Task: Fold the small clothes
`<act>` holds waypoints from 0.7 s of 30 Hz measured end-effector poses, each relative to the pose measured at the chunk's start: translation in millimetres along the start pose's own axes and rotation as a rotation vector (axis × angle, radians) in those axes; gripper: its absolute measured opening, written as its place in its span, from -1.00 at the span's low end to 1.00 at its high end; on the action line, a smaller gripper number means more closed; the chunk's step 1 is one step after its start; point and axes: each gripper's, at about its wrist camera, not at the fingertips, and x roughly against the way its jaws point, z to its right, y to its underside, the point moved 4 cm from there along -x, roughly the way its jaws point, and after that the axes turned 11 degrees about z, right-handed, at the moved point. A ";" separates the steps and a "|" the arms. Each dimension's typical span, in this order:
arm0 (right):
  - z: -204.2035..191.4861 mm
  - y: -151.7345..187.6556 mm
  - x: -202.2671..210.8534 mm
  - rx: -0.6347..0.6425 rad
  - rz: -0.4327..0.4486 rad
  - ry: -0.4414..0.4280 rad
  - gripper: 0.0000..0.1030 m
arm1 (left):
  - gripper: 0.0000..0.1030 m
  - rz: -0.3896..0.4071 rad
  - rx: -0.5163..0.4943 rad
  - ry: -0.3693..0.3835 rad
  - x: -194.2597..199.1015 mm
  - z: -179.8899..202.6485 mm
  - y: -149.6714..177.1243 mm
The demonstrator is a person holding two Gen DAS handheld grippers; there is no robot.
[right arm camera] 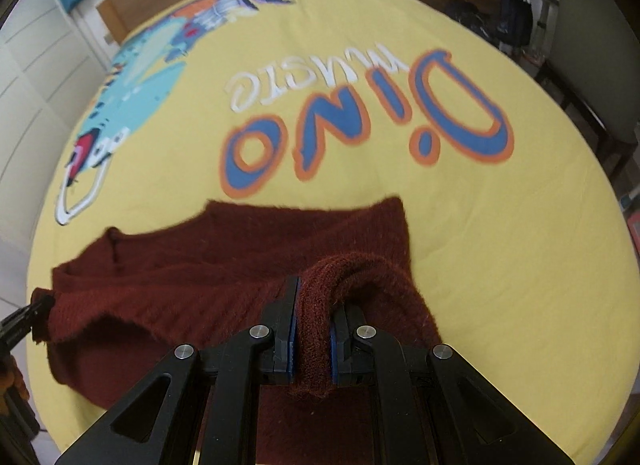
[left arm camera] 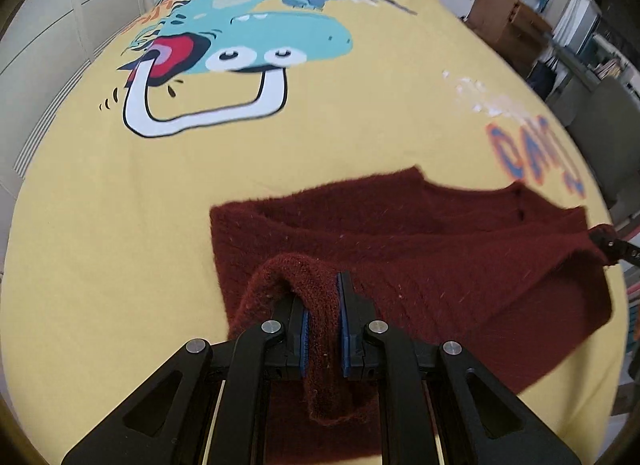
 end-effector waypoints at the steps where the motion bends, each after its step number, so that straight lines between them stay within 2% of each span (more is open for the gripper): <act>1: 0.6 5.6 -4.7 -0.008 -0.012 -0.001 -0.78 | -0.80 -0.007 -0.016 -0.014 -6.4 0.5 4.7; 5: 0.9 21.7 -13.0 -0.009 -0.023 0.005 -0.73 | -0.77 -0.007 -0.055 -0.043 -14.3 2.2 15.9; 7: 2.7 21.9 -10.1 -0.022 -0.009 0.012 -0.65 | -0.71 -0.010 -0.052 -0.056 -13.4 1.7 15.7; 9: 4.2 19.8 -6.3 -0.027 -0.004 0.018 -0.24 | -0.63 -0.030 -0.042 -0.058 -11.4 1.5 14.7; 11: 3.7 16.4 0.7 -0.029 0.006 0.008 0.04 | -0.43 -0.033 -0.035 -0.061 -5.9 2.6 12.0; 13: 2.4 12.1 10.3 -0.025 0.026 0.013 0.16 | 0.10 -0.024 -0.029 -0.055 1.1 6.3 8.8; 14: 1.9 10.0 15.5 -0.020 0.041 0.021 0.30 | 0.22 -0.020 -0.029 -0.058 5.2 9.3 6.6; 15: 1.0 8.2 20.7 -0.014 0.057 0.027 0.46 | 0.46 -0.013 -0.030 -0.067 8.4 11.8 4.4; 16: -0.3 6.7 26.6 -0.010 0.076 0.025 0.53 | 0.64 0.003 -0.035 -0.080 13.2 15.6 1.0; 19: -9.2 5.9 44.2 0.023 0.129 0.011 0.63 | 0.80 0.038 -0.055 -0.058 25.9 28.1 -4.7; 21: -18.2 8.8 52.0 0.062 0.151 0.009 0.85 | 0.96 0.051 -0.077 -0.045 32.9 37.5 -5.9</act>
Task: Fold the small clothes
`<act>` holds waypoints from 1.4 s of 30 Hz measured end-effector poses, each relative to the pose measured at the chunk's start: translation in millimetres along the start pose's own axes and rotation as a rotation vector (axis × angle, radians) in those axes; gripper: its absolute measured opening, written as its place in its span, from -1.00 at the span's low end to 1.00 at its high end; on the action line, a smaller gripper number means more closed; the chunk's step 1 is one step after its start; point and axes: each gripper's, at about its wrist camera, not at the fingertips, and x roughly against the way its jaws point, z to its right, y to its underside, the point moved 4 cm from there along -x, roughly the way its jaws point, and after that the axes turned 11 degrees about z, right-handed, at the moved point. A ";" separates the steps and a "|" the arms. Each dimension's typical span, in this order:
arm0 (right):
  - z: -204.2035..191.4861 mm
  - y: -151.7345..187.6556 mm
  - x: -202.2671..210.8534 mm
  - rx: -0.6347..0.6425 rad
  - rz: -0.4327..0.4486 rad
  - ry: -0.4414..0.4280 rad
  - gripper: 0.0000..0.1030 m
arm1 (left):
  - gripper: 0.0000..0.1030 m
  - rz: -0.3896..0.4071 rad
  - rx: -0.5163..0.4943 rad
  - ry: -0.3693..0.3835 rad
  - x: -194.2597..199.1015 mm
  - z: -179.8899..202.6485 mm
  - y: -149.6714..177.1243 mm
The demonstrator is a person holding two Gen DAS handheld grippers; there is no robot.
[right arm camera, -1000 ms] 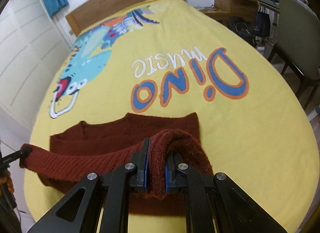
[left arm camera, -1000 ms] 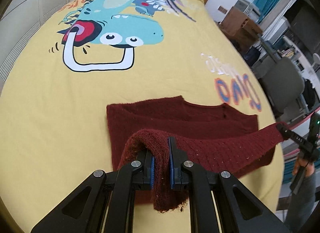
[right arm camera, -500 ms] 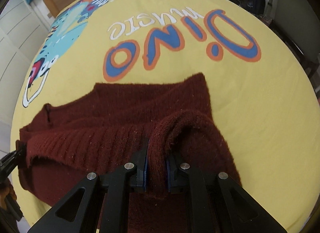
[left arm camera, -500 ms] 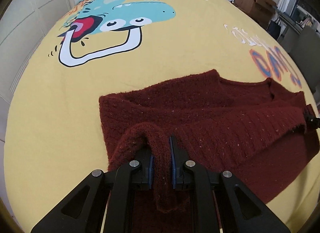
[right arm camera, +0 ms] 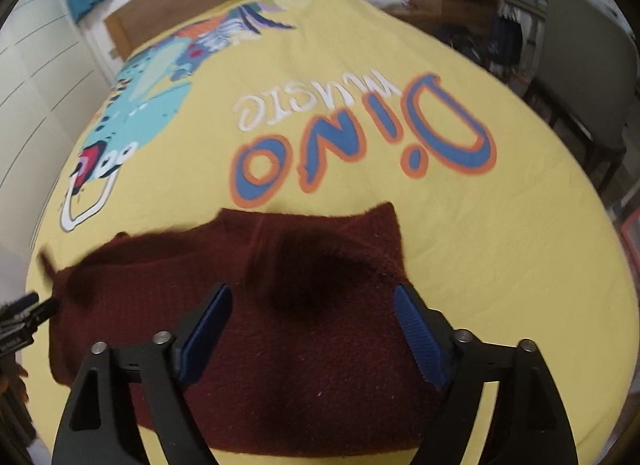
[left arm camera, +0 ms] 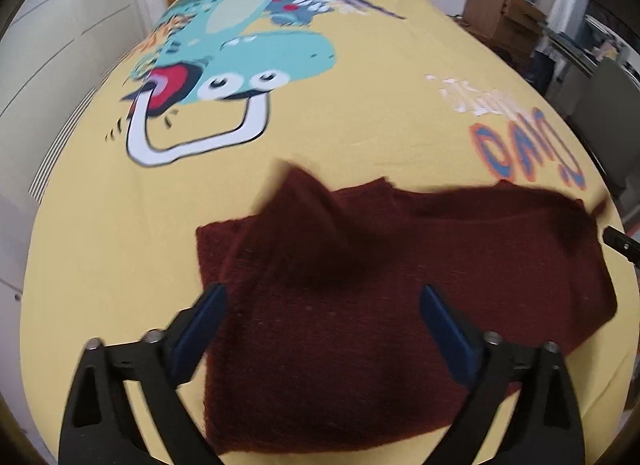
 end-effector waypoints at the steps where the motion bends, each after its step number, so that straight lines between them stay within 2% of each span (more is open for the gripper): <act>1: -7.3 2.5 4.5 0.029 0.010 -0.009 0.93 | 0.96 0.013 -0.009 0.005 3.9 4.5 -0.8; 2: -14.7 5.7 8.1 0.055 0.019 -0.017 0.99 | 0.97 0.029 -0.020 0.012 7.9 9.6 -1.2; 7: -50.8 35.4 14.6 0.173 0.042 -0.047 0.99 | 0.97 0.071 -0.051 0.027 13.4 30.4 12.8; 11: -74.0 71.0 5.1 0.229 0.026 -0.055 0.99 | 0.97 0.034 -0.060 0.058 -3.1 43.1 38.4; 16: -85.8 112.2 -13.3 0.251 -0.009 -0.037 0.99 | 0.97 -0.031 -0.145 0.026 -27.3 58.5 78.4; 20: -69.1 127.5 -19.9 0.201 -0.013 -0.016 0.99 | 0.98 -0.047 -0.087 0.034 -37.3 46.9 94.5; 24: -38.1 121.6 -16.1 0.147 -0.002 0.004 0.99 | 0.98 -0.036 -0.051 0.008 -33.6 20.4 88.6; 28: -7.7 114.0 -12.1 0.102 0.002 0.022 0.99 | 0.98 -0.056 -0.021 -0.024 -36.3 -8.5 85.8; 31: 4.1 113.3 -9.7 0.110 0.008 0.045 0.99 | 0.98 -0.075 0.012 0.009 -39.1 -20.2 89.6; 42: 11.6 127.5 -23.6 0.145 -0.044 0.026 0.99 | 0.99 -0.051 0.053 0.008 -46.5 -24.9 96.1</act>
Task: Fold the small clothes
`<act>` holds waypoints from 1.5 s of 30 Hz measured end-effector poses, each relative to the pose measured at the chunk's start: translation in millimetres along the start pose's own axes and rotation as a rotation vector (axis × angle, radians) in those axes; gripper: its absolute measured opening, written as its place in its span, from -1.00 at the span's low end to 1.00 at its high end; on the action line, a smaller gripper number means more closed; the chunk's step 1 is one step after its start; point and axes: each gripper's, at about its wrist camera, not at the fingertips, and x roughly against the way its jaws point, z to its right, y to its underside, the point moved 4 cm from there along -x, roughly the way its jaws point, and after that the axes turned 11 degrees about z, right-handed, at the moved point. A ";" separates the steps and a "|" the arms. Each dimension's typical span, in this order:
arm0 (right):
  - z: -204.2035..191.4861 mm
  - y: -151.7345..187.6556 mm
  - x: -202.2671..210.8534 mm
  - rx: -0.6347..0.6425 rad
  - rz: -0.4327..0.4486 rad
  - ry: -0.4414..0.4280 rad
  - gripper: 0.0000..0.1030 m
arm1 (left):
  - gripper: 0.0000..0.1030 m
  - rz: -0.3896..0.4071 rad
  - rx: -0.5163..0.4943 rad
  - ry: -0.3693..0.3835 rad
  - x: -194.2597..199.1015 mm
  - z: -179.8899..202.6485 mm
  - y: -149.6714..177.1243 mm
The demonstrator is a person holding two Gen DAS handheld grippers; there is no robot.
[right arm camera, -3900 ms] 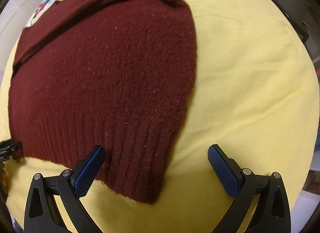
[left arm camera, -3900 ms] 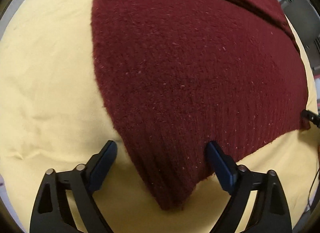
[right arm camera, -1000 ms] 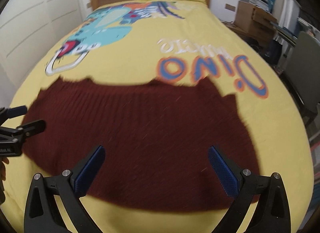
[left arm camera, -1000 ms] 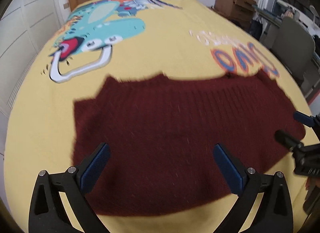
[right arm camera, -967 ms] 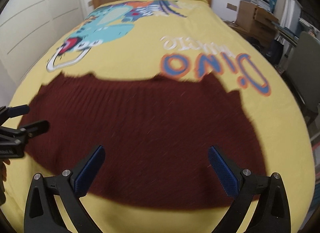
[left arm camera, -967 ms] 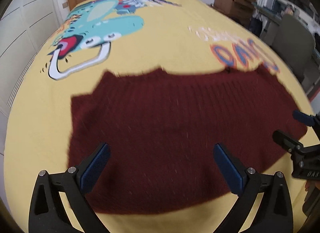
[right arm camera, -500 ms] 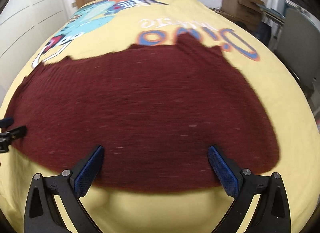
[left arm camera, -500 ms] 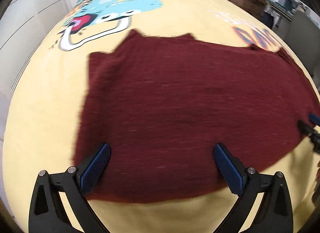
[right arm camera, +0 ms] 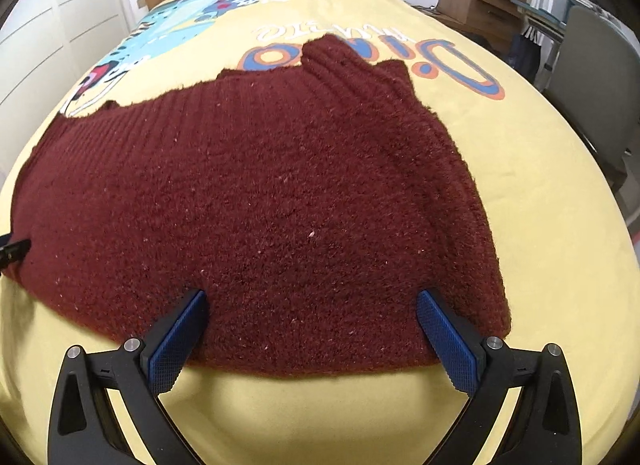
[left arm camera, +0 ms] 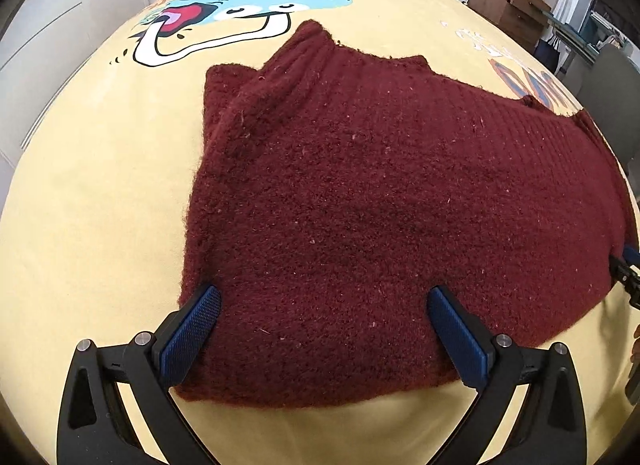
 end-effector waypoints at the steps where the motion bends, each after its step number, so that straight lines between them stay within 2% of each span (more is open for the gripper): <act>1: -0.7 -1.5 -0.5 0.003 -0.009 0.004 0.99 | 0.99 -0.008 -0.002 0.005 0.4 0.1 -0.9; 5: -4.0 -12.9 10.8 0.003 -0.036 0.007 0.99 | 0.98 -0.057 -0.032 0.009 11.6 5.9 -9.2; 11: -13.9 -15.0 48.4 0.083 -0.045 0.037 0.99 | 0.98 0.000 -0.109 0.025 50.8 11.5 -28.8; 13: -15.1 -10.7 58.7 0.100 -0.040 0.039 0.99 | 0.98 0.001 -0.086 0.034 56.0 2.8 -33.6; 18: -13.5 5.5 73.5 0.074 -0.045 0.041 0.99 | 0.98 -0.013 0.064 0.034 51.5 -39.1 -37.4; 22: -13.1 24.1 75.4 0.065 -0.072 0.036 0.99 | 0.96 -0.102 0.214 0.100 24.3 -63.5 -27.3; 25: -9.0 36.0 72.7 0.054 -0.098 0.048 0.99 | 0.96 -0.143 0.284 0.139 7.2 -69.0 -19.2; 32: 5.2 45.3 68.2 0.025 -0.123 0.077 0.99 | 0.93 -0.151 0.280 0.162 -7.0 -58.6 -11.9; 33: 7.2 45.9 67.8 0.019 -0.124 0.079 0.99 | 0.76 -0.161 0.265 0.169 -6.7 -55.1 -12.2; 34: 9.3 47.0 68.1 0.014 -0.125 0.082 0.99 | 0.47 -0.166 0.256 0.180 -6.3 -52.9 -12.1; 37: 13.8 47.5 68.0 0.000 -0.126 0.090 0.99 | 0.03 -0.189 0.251 0.215 -4.7 -48.8 -15.4; 38: 14.9 47.5 68.6 -0.005 -0.125 0.091 0.99 | -0.05 -0.196 0.249 0.224 -4.0 -47.9 -15.9; 40: 17.5 46.4 70.1 -0.018 -0.121 0.091 0.99 | -0.33 -0.207 0.257 0.243 -2.7 -46.4 -17.8; 45: 24.9 38.4 76.2 -0.028 -0.098 0.092 0.99 | -0.41 -0.192 0.246 0.249 13.9 -44.7 -31.4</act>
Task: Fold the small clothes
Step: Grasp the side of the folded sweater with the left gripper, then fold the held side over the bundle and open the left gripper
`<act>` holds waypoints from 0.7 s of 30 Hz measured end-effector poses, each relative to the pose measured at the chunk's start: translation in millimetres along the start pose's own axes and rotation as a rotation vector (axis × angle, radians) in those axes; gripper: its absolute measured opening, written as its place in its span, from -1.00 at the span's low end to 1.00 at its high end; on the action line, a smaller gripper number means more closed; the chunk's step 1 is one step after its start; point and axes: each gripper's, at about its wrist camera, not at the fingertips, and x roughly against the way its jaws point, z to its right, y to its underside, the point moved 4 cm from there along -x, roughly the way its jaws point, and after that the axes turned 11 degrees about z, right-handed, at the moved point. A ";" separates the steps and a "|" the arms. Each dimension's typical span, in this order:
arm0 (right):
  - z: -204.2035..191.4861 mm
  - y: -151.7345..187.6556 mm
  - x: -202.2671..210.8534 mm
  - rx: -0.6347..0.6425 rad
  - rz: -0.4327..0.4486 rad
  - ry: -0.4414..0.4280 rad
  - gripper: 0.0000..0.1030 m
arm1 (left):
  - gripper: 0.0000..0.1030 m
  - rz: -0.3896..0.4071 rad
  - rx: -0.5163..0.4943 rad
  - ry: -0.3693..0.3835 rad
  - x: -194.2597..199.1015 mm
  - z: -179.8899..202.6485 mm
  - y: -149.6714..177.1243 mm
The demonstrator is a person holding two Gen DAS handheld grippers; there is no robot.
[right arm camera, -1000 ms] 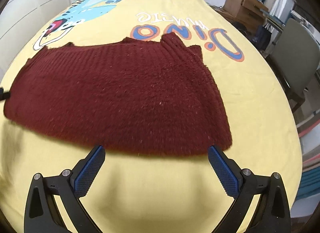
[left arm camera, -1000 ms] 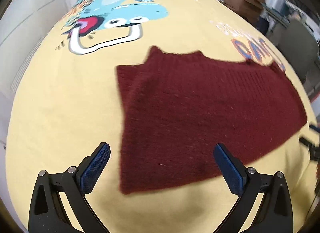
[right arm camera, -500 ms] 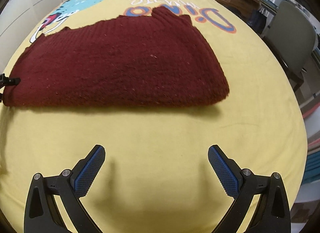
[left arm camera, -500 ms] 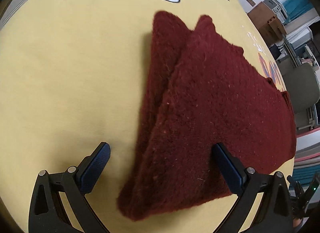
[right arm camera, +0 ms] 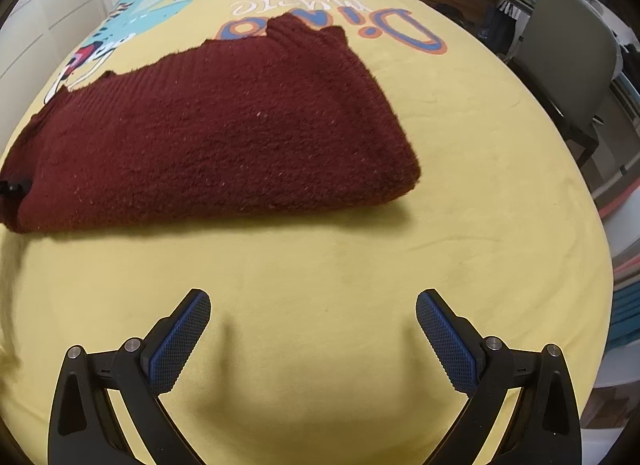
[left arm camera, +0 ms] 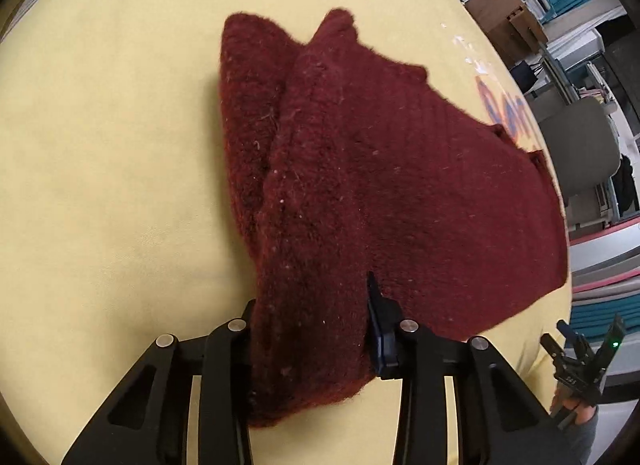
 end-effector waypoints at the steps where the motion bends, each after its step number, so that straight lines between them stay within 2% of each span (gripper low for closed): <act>1: 2.9 -2.9 0.8 -0.003 0.007 0.000 0.99 | -0.41 0.001 0.015 0.018 7.0 2.6 -3.2; 6: 22.2 -19.7 4.1 -0.049 0.045 -0.005 0.99 | -0.42 0.009 0.028 0.064 36.4 31.4 -19.6; 14: 71.4 -45.2 10.3 -0.137 0.076 0.005 0.99 | -0.43 0.033 -0.096 0.101 66.7 131.8 -48.8; 21: 117.5 -51.9 25.0 -0.210 0.115 0.022 0.99 | -0.44 0.014 -0.235 0.128 38.2 243.3 -57.8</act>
